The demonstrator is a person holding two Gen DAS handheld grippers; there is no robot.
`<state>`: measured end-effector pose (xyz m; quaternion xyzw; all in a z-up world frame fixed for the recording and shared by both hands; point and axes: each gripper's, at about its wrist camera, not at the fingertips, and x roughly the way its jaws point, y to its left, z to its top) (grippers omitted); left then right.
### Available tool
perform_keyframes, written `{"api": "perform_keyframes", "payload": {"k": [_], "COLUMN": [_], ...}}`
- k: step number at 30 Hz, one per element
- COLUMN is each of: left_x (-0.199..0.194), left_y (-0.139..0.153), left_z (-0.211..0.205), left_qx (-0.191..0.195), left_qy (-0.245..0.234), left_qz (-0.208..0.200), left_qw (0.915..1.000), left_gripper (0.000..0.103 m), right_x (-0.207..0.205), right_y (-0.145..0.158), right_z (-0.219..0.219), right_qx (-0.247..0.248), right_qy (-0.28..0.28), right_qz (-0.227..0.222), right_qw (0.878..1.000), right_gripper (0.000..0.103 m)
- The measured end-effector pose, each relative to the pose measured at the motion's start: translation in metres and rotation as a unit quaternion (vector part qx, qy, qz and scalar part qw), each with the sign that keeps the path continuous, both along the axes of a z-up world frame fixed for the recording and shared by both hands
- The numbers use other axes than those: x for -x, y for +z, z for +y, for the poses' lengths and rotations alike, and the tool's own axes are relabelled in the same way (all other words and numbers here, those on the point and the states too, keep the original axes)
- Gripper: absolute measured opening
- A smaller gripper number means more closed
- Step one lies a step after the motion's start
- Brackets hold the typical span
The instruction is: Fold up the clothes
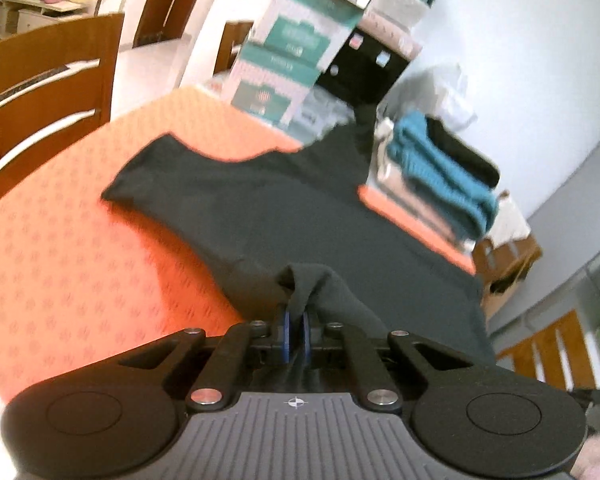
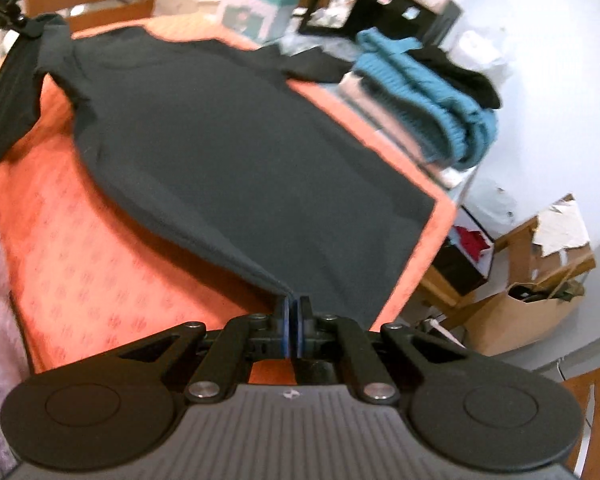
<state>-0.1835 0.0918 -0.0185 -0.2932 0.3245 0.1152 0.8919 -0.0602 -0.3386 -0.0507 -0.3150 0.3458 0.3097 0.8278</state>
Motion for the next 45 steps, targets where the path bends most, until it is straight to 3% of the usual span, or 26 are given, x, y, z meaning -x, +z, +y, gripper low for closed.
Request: {"api": "perform_keyframes", "payload": {"k": [11, 23, 34, 40, 43, 45], "left_x": [-0.029, -0.114, -0.188, -0.205, -0.211, -0.212], "left_y": [0.024, 0.008, -0.041, -0.073, -0.087, -0.093], "left_z": [0.0, 0.012, 0.024, 0.04, 0.045, 0.046], "left_qx": [-0.029, -0.058, -0.087, -0.072, -0.07, -0.066], "left_qy": [0.024, 0.022, 0.01, 0.035, 0.044, 0.051], "left_qz": [-0.026, 0.036, 0.109, 0.147, 0.164, 0.168], "left_qw": [0.999, 0.9975, 0.9902, 0.9859, 0.9831, 0.9823], "left_gripper": [0.008, 0.008, 0.008, 0.009, 0.009, 0.01], "right_x": [-0.029, -0.08, -0.152, -0.18, -0.188, -0.189], "right_y": [0.016, 0.011, -0.029, -0.056, -0.068, -0.07], "right_z": [0.001, 0.019, 0.04, 0.05, 0.051, 0.048], "right_qx": [-0.003, 0.025, 0.059, 0.082, 0.089, 0.087], "right_qy": [-0.044, -0.052, -0.037, -0.023, -0.02, -0.019], "right_qz": [-0.004, 0.011, 0.043, 0.062, 0.068, 0.065], "right_qw": [0.999, 0.998, 0.997, 0.994, 0.994, 0.994], "right_gripper": [0.004, 0.004, 0.004, 0.004, 0.009, 0.022]}}
